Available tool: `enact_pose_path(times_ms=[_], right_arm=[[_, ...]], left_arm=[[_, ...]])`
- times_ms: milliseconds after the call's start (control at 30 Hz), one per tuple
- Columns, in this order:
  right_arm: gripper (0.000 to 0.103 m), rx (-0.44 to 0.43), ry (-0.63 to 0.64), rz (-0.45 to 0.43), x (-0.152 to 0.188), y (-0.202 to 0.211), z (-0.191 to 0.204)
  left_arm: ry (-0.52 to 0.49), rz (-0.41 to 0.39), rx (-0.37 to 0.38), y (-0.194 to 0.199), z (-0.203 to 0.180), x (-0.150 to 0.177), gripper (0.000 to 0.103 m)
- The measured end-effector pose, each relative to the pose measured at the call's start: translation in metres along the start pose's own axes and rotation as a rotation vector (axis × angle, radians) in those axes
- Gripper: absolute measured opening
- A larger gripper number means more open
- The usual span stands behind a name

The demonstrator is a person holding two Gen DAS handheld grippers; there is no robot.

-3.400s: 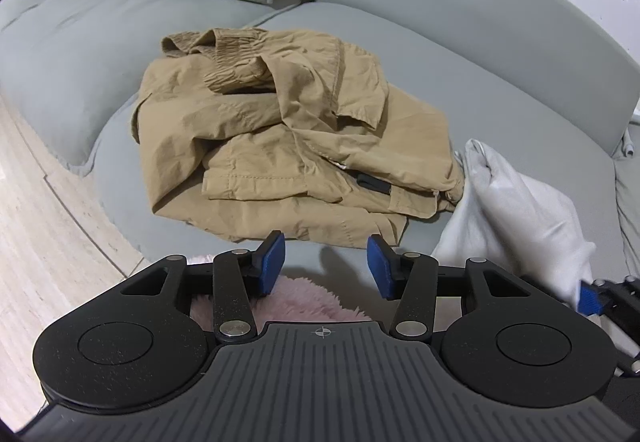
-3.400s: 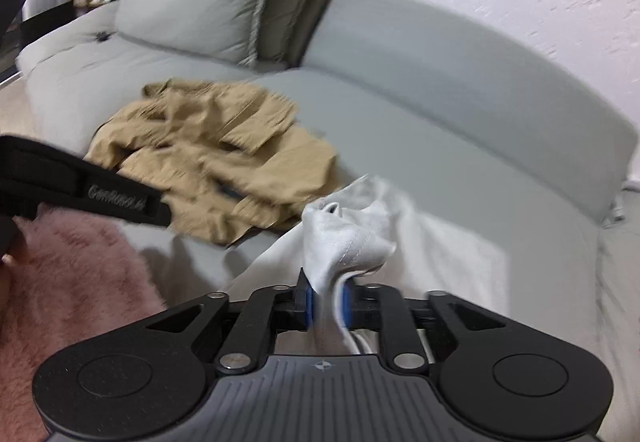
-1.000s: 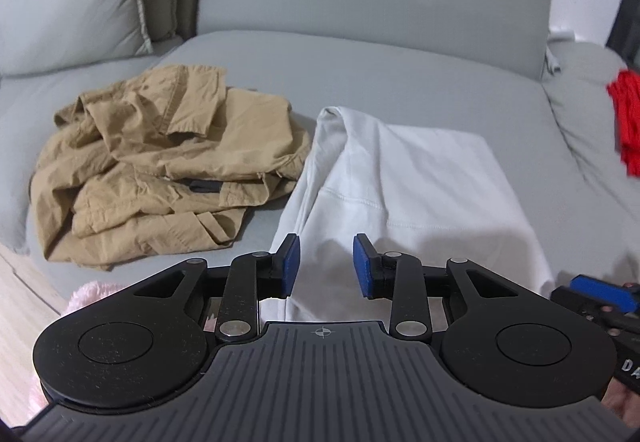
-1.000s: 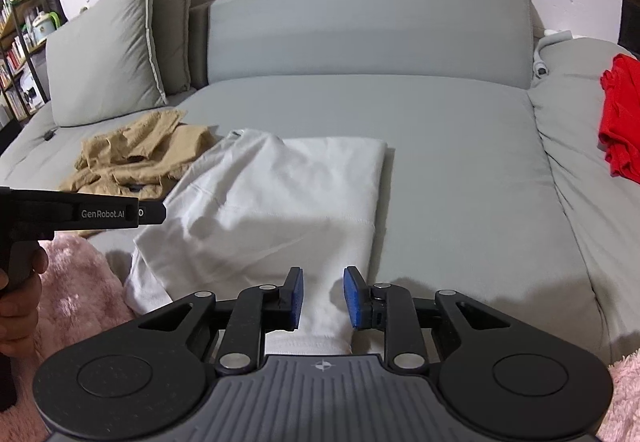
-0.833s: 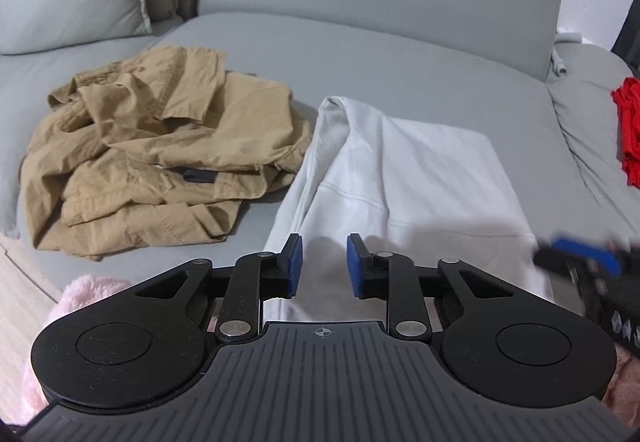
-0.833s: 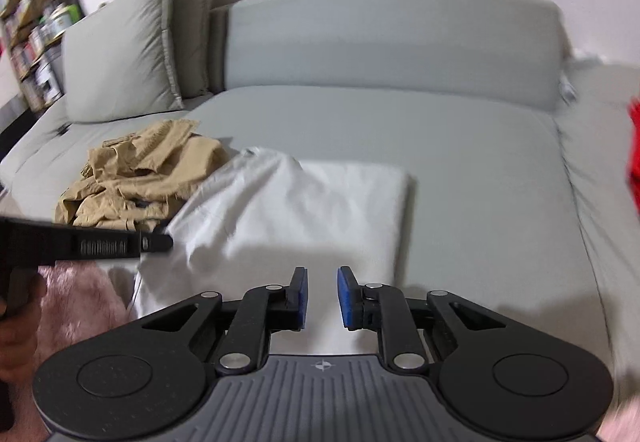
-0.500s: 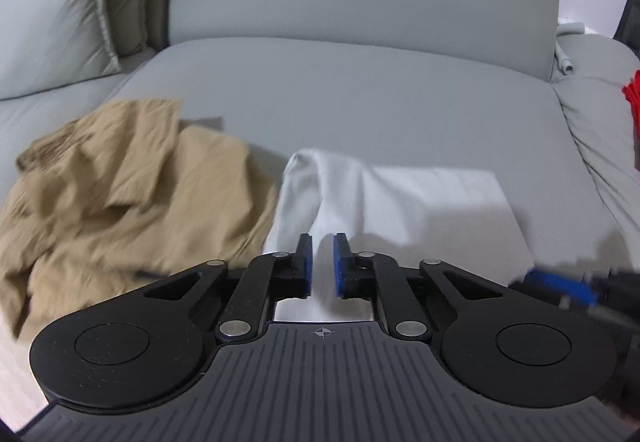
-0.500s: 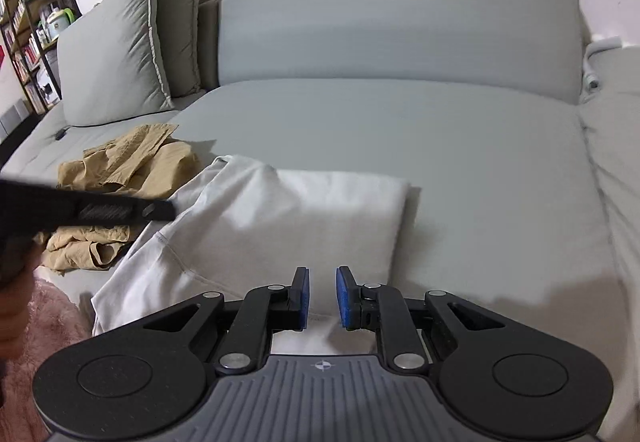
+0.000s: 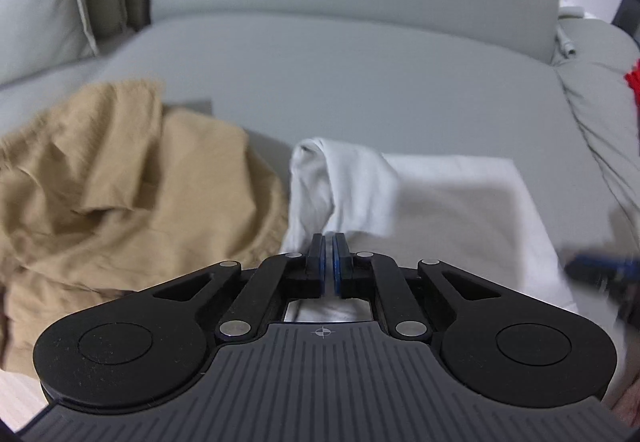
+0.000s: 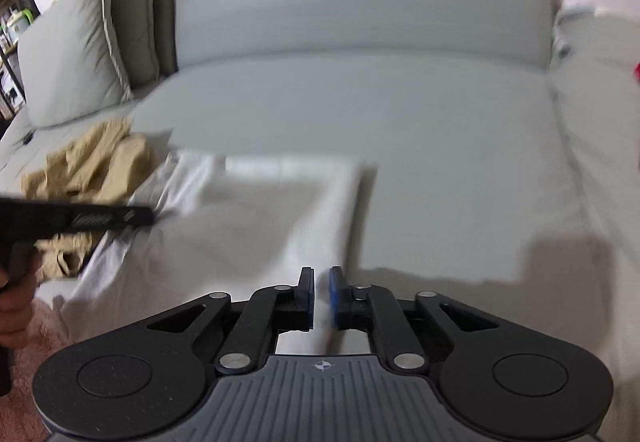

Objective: Fold clothes

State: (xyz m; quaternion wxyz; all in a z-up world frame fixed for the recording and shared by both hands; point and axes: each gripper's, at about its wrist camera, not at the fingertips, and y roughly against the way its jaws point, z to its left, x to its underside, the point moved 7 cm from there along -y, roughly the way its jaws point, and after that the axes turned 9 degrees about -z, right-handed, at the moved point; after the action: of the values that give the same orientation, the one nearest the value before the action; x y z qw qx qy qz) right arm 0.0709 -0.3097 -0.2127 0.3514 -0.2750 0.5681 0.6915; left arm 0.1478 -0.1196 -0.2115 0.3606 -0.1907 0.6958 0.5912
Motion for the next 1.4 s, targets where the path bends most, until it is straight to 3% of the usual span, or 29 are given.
enact_pose_path(times_ms=[133, 367, 533, 567, 700, 733, 833, 933, 1000, 1167, 1233, 1400], right_arm=[[0.008, -0.023, -0.006, -0.044, -0.017, -0.029, -0.008], [0.008, -0.096, 0.004, -0.042, -0.026, -0.074, 0.007], [0.008, -0.103, -0.014, 0.010, -0.020, -0.096, 0.003], [0.002, -0.090, -0.020, 0.023, -0.017, -0.098, 0.000], [0.000, -0.016, -0.063, 0.009, -0.017, -0.094, -0.014], [0.000, 0.023, -0.076, -0.004, -0.019, -0.088, -0.021], [0.015, 0.129, -0.119, -0.013, -0.019, -0.073, -0.044], [0.018, 0.116, -0.216, -0.038, -0.021, -0.055, -0.056], [0.020, 0.093, -0.292, -0.055, -0.023, -0.040, -0.062], [0.033, 0.012, -0.380, -0.013, -0.011, -0.013, -0.056], [0.035, -0.007, -0.372, 0.003, -0.002, 0.004, -0.045], [0.037, -0.002, -0.314, 0.040, 0.019, 0.029, -0.018]], left_arm=[[0.028, -0.041, 0.036, -0.004, -0.008, -0.022, 0.012], [-0.021, -0.048, -0.013, -0.050, -0.022, -0.044, 0.014], [-0.058, -0.006, -0.090, -0.078, -0.008, -0.037, 0.018], [-0.070, 0.005, -0.112, -0.083, -0.005, -0.034, 0.018], [-0.107, 0.033, -0.218, -0.095, 0.011, -0.030, 0.018], [-0.090, 0.033, -0.222, -0.093, 0.016, -0.032, 0.015], [-0.071, 0.008, -0.225, -0.075, 0.022, -0.035, 0.016], [-0.092, -0.020, -0.196, -0.044, 0.013, -0.031, 0.019], [-0.084, -0.030, -0.158, -0.016, 0.005, -0.021, 0.026], [-0.020, -0.027, -0.084, 0.036, -0.003, 0.006, 0.040], [0.009, -0.024, -0.051, 0.059, -0.006, 0.020, 0.041], [0.034, -0.010, -0.073, 0.080, 0.004, 0.048, 0.043]])
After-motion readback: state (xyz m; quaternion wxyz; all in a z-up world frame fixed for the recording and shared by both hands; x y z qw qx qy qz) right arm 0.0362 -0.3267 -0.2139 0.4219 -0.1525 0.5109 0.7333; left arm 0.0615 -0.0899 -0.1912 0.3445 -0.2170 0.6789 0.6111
